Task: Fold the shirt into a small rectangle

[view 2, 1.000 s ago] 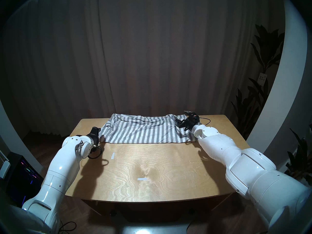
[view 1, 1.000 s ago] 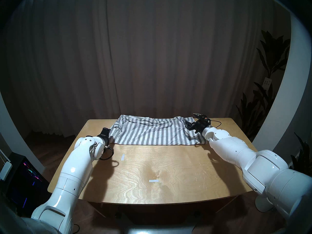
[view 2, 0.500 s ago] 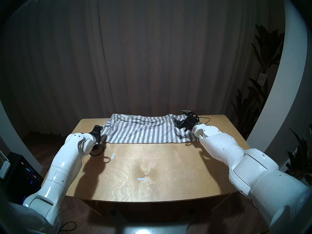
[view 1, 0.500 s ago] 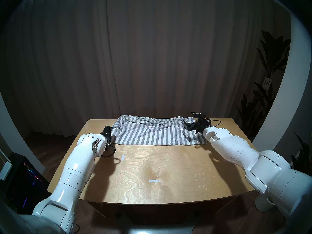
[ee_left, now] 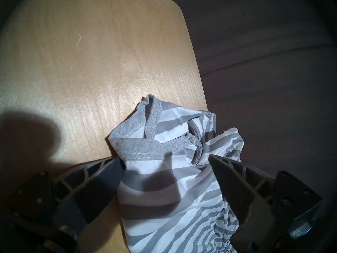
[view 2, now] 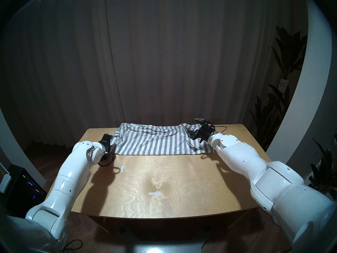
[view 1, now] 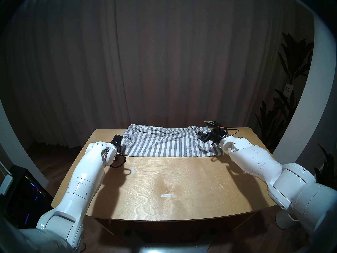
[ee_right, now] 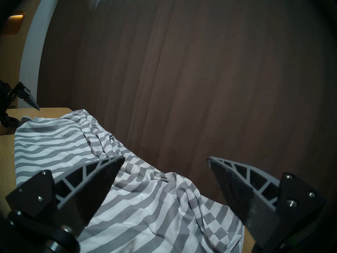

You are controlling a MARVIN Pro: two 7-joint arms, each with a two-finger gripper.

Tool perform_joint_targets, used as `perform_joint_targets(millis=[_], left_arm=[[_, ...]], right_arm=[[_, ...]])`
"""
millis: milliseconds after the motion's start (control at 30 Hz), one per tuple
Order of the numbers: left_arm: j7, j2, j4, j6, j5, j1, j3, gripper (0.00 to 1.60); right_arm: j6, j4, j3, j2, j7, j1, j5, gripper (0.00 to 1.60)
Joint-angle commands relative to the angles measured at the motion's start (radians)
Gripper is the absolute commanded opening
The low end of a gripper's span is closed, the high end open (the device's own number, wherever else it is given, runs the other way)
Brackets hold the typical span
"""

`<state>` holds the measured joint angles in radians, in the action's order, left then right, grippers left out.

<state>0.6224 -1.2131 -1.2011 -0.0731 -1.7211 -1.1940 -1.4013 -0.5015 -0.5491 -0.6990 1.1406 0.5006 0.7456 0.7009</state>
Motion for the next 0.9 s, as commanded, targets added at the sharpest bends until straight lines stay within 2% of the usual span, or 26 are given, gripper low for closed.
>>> perform_joint_targets(millis=[0,133,167,433,633,733,767,800,833,867], left_arm=[[-0.004,-0.015,0.044,-0.007,-0.001,0.016,0.012,1.25],[-0.006,-0.021,0.07,-0.011,0.0,0.025,0.018,1.12],[-0.007,-0.022,0.074,-0.012,0.0,0.027,0.019,1.0],[-0.02,-0.032,0.114,-0.015,0.002,0.05,0.03,1.01],[-0.033,-0.038,0.138,-0.016,0.003,0.067,0.035,0.94],[-0.04,-0.041,0.154,-0.017,0.003,0.077,0.039,0.72],[-0.042,-0.043,0.16,-0.018,0.004,0.08,0.04,0.53],[-0.044,-0.043,0.163,-0.018,0.004,0.083,0.042,0.07],[-0.046,-0.045,0.171,-0.019,0.004,0.086,0.043,0.0],[-0.049,-0.046,0.173,-0.019,0.005,0.089,0.044,0.0]], right_arm=[[-0.011,-0.041,-0.006,-0.011,0.01,-0.006,0.004,1.6],[-0.011,-0.057,-0.006,-0.017,0.02,0.0,0.004,1.6],[-0.011,-0.06,-0.006,-0.018,0.022,0.001,0.004,1.6],[-0.01,-0.088,-0.007,-0.034,0.04,0.014,0.006,1.6],[-0.01,-0.106,-0.007,-0.045,0.051,0.026,0.008,1.6],[-0.009,-0.118,-0.007,-0.051,0.057,0.032,0.01,1.6],[-0.009,-0.122,-0.007,-0.053,0.06,0.034,0.01,1.6],[-0.01,-0.125,-0.007,-0.054,0.061,0.036,0.011,1.6],[-0.01,-0.13,-0.007,-0.056,0.063,0.039,0.012,1.6],[-0.01,-0.133,-0.007,-0.058,0.065,0.04,0.012,1.6]])
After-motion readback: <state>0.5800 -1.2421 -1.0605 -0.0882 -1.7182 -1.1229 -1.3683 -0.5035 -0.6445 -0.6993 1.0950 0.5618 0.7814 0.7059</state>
